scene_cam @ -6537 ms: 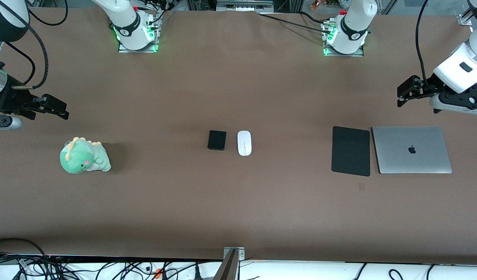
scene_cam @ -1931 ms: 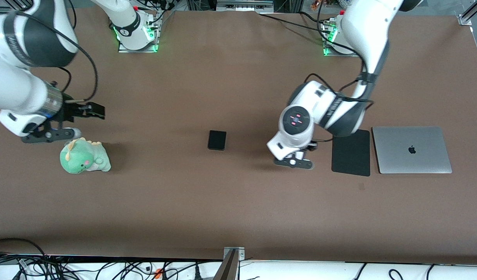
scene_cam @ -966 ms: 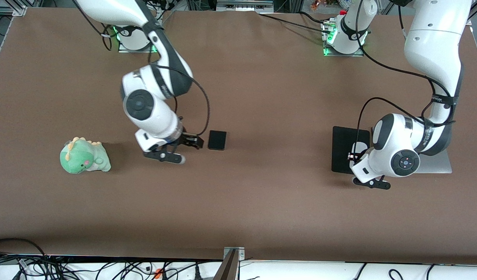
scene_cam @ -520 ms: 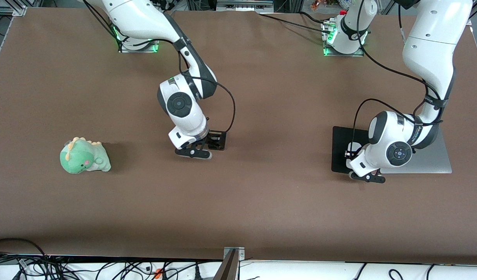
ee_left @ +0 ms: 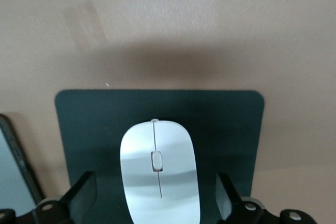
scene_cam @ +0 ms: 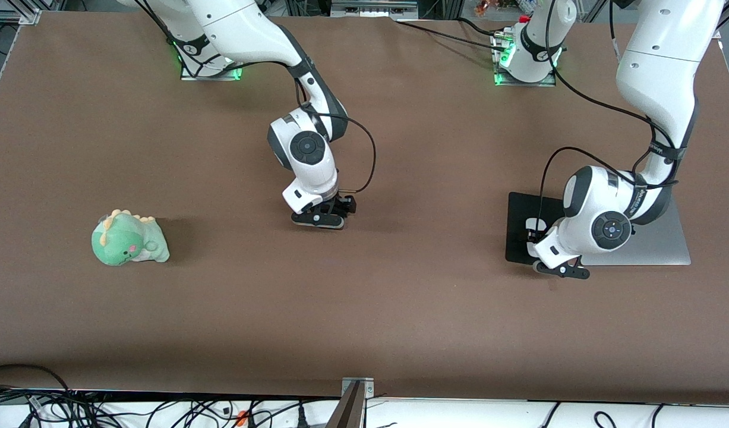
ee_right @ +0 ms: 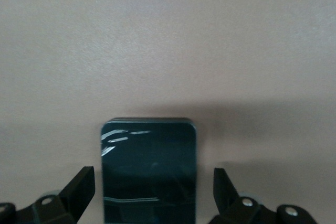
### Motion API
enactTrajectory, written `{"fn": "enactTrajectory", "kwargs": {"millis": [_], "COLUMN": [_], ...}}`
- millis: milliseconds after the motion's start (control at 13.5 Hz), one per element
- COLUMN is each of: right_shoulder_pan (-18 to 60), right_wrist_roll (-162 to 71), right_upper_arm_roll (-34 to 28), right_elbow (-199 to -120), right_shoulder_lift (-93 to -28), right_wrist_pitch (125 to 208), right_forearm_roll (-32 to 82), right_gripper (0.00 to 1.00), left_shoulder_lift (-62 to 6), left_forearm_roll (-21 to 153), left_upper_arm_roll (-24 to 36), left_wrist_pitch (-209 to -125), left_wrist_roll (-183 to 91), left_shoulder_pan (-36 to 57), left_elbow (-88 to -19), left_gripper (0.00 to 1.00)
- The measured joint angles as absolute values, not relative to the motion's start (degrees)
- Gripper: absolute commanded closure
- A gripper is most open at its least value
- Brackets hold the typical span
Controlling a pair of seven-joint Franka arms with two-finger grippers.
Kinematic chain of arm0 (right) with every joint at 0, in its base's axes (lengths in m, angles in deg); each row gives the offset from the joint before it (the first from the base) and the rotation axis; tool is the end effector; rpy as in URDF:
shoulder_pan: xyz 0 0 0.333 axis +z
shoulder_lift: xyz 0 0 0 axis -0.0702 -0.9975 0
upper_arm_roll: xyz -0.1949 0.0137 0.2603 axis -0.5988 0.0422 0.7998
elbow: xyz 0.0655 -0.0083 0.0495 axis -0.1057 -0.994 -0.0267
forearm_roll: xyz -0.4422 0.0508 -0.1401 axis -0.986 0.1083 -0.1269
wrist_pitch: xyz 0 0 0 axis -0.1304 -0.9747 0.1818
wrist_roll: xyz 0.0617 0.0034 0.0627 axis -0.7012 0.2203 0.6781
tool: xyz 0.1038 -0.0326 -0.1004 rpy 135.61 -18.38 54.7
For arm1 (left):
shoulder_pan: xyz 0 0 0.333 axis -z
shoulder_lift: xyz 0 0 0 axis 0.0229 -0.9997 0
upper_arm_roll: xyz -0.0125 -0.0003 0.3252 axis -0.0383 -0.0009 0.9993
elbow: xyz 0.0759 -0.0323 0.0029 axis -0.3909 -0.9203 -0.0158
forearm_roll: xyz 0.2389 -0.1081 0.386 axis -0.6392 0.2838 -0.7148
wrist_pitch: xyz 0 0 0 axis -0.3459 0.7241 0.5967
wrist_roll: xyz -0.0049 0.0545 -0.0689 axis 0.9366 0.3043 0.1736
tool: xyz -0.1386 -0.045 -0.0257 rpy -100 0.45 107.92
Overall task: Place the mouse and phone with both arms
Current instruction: 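Lower the mouse onto the pad while the right gripper grasps the phone, then open the left gripper and withdraw it while the right gripper lifts the phone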
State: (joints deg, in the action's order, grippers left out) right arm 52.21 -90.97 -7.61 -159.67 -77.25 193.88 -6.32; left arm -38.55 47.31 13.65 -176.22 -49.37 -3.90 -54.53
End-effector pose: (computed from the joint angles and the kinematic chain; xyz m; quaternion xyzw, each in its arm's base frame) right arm 0.5742 0.4554 0.0956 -0.9983 0.0398 -0.0428 0.0031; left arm 0.6891 -0.0542 0.1090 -0.9934 0.0673 0.0917 0.0157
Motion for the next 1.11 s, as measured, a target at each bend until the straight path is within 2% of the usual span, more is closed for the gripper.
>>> {"fn": "enactTrajectory", "kwargs": {"millis": [149, 223, 520, 817, 1114], "right_shoulder_pan": [52.3, 52.4, 52.4, 52.4, 52.5], "right_wrist_roll": [-91.0, -91.0, -91.0, -91.0, -91.0], "right_upper_arm_roll": [-7.8, -7.8, -7.9, -8.0, -8.0], "right_elbow": [-160.3, -160.4, -160.5, -160.5, -160.1], "right_shoulder_lift": [-77.3, -77.3, -77.3, -77.5, -77.9], "right_wrist_pitch": [194.0, 194.4, 194.9, 196.0, 196.9], "right_forearm_roll": [-7.1, -7.1, -7.2, -7.2, -7.2], "right_gripper": [0.00, 0.00, 0.00, 0.00, 0.00], "left_shoulder_lift": [-36.2, -34.8, -32.1, -31.9, -31.9], "left_forearm_roll": [47.3, 47.3, 47.3, 47.5, 55.8], "left_upper_arm_roll": [13.6, 13.6, 13.0, 12.4, 13.3], "left_wrist_pitch": [-174.6, -171.2, -153.5, -145.1, -133.6], "left_wrist_roll": [-49.4, -49.4, -49.4, -49.4, -49.3], "left_shoulder_pan": [-3.9, -3.9, -3.9, -3.9, -5.8], "left_elbow": [-53.8, -52.3, -41.6, -32.8, -23.5], "left_gripper": [0.00, 0.00, 0.00, 0.00, 0.00]}}
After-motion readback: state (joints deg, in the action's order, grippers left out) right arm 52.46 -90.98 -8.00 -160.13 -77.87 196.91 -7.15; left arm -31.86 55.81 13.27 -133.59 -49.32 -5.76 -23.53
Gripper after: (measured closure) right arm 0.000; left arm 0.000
